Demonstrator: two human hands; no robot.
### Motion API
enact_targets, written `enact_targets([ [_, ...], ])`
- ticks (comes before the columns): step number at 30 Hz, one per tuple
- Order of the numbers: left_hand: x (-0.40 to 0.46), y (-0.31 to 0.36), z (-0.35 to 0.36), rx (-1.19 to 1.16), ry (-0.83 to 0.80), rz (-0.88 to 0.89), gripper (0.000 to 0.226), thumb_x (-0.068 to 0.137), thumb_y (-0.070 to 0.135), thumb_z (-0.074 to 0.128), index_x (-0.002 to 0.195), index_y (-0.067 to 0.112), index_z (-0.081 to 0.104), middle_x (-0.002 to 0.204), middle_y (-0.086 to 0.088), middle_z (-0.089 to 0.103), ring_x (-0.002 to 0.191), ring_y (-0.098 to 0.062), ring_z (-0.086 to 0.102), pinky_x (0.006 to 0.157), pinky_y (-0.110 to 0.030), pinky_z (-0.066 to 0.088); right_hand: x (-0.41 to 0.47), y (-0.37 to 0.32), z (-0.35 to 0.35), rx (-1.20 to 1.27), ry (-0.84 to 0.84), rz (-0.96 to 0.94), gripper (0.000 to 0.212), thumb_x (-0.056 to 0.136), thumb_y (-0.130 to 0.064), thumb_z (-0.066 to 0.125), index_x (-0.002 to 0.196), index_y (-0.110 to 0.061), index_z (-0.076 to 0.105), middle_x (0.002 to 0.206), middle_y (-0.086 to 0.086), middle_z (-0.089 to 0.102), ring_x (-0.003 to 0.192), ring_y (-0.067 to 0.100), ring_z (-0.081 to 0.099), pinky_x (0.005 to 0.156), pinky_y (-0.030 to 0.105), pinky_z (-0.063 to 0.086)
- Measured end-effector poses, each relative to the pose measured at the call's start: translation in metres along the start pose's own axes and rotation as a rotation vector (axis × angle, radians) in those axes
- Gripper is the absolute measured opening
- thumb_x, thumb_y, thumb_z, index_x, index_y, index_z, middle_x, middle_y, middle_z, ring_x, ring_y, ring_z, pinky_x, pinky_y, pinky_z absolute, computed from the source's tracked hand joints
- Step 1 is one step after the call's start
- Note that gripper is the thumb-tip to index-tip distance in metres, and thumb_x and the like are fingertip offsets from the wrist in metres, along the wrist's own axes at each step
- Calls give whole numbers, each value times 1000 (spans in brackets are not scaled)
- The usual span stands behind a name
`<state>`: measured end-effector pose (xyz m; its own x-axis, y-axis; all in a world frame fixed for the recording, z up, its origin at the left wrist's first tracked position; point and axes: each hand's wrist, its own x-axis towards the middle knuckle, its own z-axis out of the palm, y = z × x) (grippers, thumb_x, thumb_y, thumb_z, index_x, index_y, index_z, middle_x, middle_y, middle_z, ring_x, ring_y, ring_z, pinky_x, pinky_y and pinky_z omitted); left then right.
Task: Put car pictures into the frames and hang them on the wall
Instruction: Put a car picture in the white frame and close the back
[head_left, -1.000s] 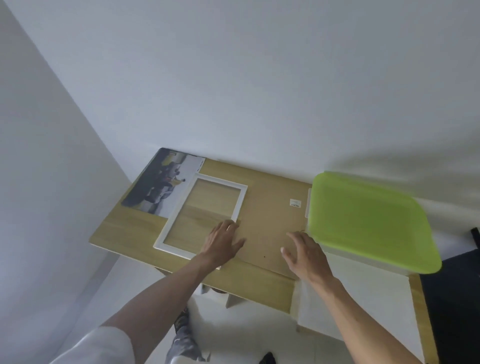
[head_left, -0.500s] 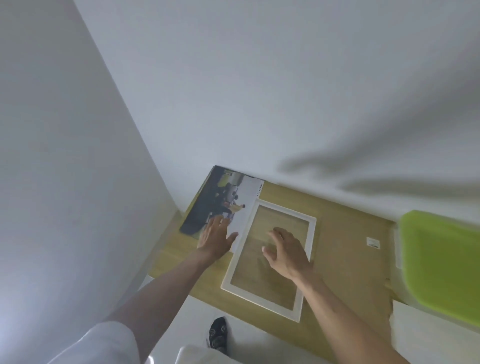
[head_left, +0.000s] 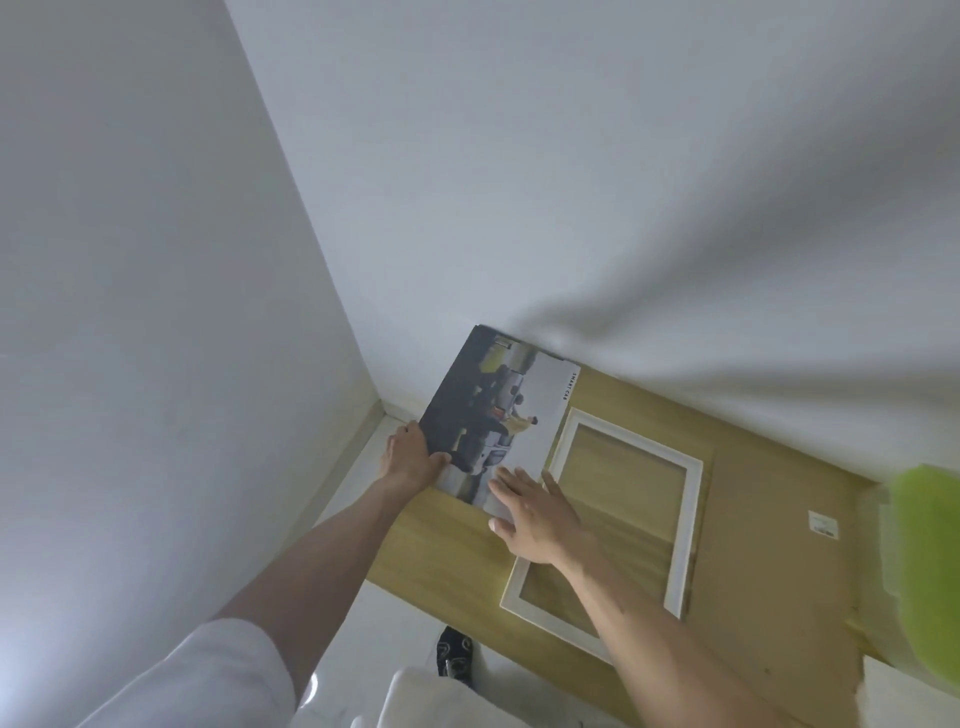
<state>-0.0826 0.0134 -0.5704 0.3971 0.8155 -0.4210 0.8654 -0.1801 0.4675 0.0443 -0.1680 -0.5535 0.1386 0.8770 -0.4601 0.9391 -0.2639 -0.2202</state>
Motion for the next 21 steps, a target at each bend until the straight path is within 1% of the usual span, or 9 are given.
enact_targets([
  [2, 3, -6, -6, -103, 24, -18, 47, 75, 27, 78, 113, 7, 59, 108, -10, 66, 98, -29, 63, 74, -33, 48, 3, -1, -2, 18, 7, -4, 56, 104, -40, 38, 154, -20, 24, 167, -3, 8, 153, 22, 11, 124, 48, 5],
  [3, 4, -8, -9, -148, 43, -30, 39, 75, 21, 78, 109, 7, 64, 105, -10, 68, 94, -27, 64, 70, -30, 45, 4, -2, -4, 30, 12, 4, 54, 104, -39, 37, 154, -20, 26, 166, -4, 9, 153, 21, 12, 124, 47, 5],
  [5, 5, -11, -14, -260, 82, -82, 27, 77, 12, 75, 104, 9, 69, 102, -8, 69, 92, -25, 64, 71, -28, 44, 7, -2, -6, 55, 13, 22, 53, 105, -38, 37, 154, -20, 29, 166, -5, 11, 153, 20, 13, 124, 46, 6],
  [7, 5, -14, -19, -394, 104, -138, 21, 77, 10, 75, 98, 12, 71, 98, -5, 69, 91, -23, 65, 73, -28, 47, 8, -2, -7, 70, 15, 27, 53, 104, -38, 38, 154, -21, 30, 166, -6, 13, 153, 18, 14, 124, 45, 7],
  [9, 2, -15, -24, -514, 96, -165, 19, 76, 8, 76, 94, 14, 72, 94, -2, 71, 88, -21, 67, 72, -29, 51, 7, -2, -8, 78, 16, 27, 52, 104, -37, 39, 153, -21, 32, 166, -6, 13, 152, 17, 15, 124, 44, 8],
  [12, -2, -17, -30, -647, 93, -196, 18, 77, 4, 75, 91, 15, 72, 90, -3, 73, 81, -20, 70, 74, -37, 60, 7, -2, -10, 100, 30, 48, 52, 103, -37, 41, 152, -21, 35, 165, -4, 17, 151, 16, 20, 124, 43, 13],
  [15, -7, -20, -35, -748, 93, -206, 18, 76, 2, 75, 90, 14, 73, 86, -5, 74, 81, -23, 72, 78, -42, 61, 5, -4, -18, 155, 93, 78, 50, 102, -37, 44, 150, -21, 39, 162, -1, 28, 147, 18, 32, 121, 41, 22],
  [18, -20, -18, -41, -849, 89, -179, 19, 76, 2, 75, 92, 11, 72, 86, -5, 75, 82, -23, 73, 80, -41, 61, 1, -9, -35, 224, 207, 69, 45, 102, -32, 48, 143, -16, 48, 148, 2, 49, 134, 21, 49, 114, 37, 35],
  [21, -41, -5, -48, -920, 104, -116, 19, 77, 1, 75, 93, 10, 73, 85, -5, 76, 81, -23, 73, 78, -35, 60, -3, -14, -58, 335, 311, 73, 43, 102, -32, 48, 141, -14, 50, 143, 2, 53, 130, 20, 52, 110, 33, 40],
])
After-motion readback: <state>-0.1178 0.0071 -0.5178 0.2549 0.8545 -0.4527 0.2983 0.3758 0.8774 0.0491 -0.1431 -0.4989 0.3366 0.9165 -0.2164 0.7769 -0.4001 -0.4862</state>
